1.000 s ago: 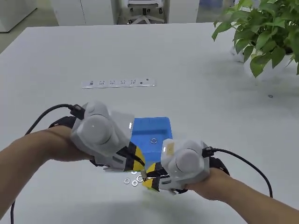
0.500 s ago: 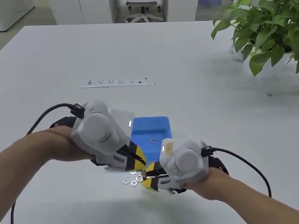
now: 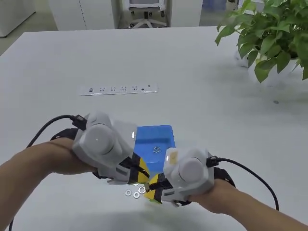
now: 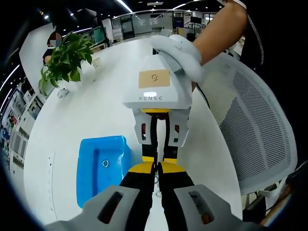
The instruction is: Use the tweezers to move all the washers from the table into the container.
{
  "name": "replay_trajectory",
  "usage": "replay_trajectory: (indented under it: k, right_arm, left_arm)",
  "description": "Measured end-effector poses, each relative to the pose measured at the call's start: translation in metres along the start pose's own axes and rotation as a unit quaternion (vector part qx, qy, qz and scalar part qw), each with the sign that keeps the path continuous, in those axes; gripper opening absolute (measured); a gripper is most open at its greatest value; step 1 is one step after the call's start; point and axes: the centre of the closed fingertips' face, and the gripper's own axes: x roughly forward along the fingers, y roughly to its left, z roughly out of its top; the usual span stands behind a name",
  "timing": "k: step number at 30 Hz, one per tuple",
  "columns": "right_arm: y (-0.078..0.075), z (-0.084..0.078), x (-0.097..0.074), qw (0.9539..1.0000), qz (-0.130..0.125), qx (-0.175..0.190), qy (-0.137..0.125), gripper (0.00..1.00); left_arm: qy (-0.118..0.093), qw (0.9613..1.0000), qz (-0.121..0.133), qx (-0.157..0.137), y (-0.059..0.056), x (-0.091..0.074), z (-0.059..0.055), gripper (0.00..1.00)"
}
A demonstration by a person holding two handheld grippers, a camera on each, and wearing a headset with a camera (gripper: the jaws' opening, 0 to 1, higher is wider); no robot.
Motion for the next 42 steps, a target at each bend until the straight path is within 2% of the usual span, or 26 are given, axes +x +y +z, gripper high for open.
replay_trajectory:
  k: [17, 27, 42]
  right_arm:
    - [0.002, 0.002, -0.002, 1.0000, 0.002, -0.009, 0.003, 0.10]
    - [0.002, 0.009, -0.010, 0.9999, -0.001, -0.013, 0.000, 0.10]
    - [0.004, 0.024, -0.024, 0.9996, -0.008, -0.028, -0.001, 0.10]
  left_arm:
    - [0.003, 1.0000, 0.000, -0.001, -0.001, -0.003, 0.001, 0.07]
    - [0.002, 1.0000, 0.003, 0.003, -0.002, -0.011, 0.009, 0.07]
    - [-0.010, 0.9999, 0.006, -0.002, -0.002, -0.027, 0.020, 0.06]
